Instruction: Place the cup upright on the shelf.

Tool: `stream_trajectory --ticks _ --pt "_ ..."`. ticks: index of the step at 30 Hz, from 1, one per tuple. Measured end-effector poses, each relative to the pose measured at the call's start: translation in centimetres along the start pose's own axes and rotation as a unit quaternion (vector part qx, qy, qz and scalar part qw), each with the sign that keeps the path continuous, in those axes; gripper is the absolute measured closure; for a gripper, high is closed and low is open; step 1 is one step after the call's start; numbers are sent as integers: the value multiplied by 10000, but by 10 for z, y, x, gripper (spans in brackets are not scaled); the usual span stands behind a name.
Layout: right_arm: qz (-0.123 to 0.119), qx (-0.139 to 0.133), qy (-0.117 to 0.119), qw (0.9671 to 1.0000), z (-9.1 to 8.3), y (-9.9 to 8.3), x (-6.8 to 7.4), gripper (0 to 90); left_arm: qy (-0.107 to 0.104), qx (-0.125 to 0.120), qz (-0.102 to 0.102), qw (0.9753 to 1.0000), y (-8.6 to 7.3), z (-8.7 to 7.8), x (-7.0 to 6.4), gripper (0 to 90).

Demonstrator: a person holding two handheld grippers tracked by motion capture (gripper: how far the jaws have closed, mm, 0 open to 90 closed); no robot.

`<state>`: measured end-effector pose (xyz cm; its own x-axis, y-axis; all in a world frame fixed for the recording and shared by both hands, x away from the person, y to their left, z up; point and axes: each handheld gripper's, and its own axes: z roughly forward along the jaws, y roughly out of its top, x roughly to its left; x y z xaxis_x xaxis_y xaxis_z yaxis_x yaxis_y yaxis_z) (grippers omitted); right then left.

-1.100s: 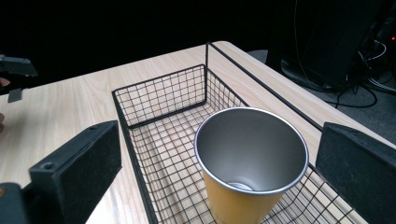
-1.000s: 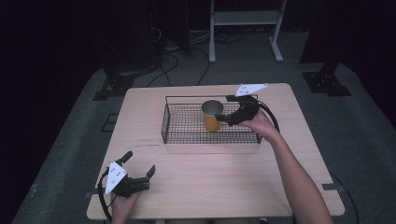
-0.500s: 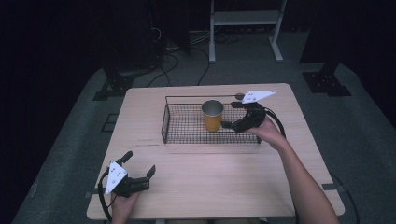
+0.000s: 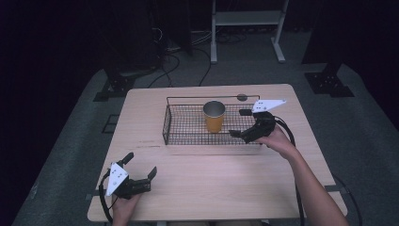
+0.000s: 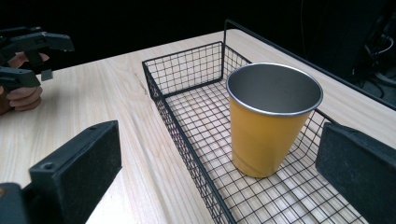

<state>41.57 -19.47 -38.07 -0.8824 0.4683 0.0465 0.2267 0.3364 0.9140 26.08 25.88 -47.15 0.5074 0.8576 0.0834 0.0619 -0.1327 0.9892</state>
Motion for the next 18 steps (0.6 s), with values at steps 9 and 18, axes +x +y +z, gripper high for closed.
stream_trajectory --ticks 9,18 --pt "-16 -25 28 10000 -10 -9 8 0 1 1 3 10000 0 0 0 0" --pt "-11 -14 66 10000 -17 -20 15 0 4 4 4 10000 0 0 0 0"
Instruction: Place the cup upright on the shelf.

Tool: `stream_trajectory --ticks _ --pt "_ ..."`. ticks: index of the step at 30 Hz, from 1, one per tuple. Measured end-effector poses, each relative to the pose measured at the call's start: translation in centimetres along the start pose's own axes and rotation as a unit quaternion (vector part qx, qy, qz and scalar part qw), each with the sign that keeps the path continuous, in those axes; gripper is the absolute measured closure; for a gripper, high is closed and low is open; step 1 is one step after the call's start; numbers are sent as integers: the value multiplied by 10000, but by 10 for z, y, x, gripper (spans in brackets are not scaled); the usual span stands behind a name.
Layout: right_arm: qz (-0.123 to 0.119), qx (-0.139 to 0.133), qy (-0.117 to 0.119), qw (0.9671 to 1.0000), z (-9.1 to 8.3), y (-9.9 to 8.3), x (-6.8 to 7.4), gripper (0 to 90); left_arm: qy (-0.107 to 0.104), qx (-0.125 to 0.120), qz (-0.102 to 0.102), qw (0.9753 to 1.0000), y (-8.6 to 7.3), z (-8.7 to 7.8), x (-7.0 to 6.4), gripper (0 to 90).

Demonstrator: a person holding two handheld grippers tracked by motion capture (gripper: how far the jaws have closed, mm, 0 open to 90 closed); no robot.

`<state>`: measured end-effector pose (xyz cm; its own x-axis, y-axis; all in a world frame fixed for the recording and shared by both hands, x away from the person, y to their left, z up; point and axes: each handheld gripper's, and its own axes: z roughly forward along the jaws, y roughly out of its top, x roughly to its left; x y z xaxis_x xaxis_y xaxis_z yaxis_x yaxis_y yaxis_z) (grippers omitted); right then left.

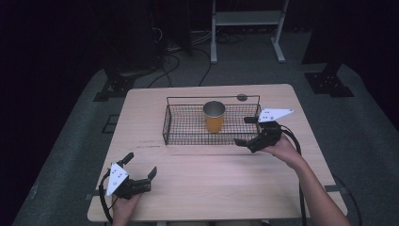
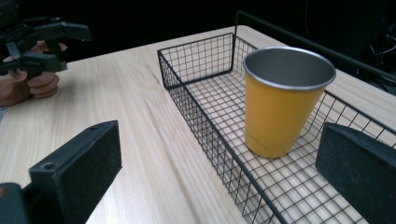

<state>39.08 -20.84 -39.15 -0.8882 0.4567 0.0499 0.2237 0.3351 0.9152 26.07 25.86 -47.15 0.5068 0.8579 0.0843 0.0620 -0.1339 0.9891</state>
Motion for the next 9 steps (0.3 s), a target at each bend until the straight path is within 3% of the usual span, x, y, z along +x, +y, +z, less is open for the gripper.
stream_trajectory --ticks 9 --pt "138 23 97 9999 -5 -16 7 0 6 13 0 10000 0 0 0 0"
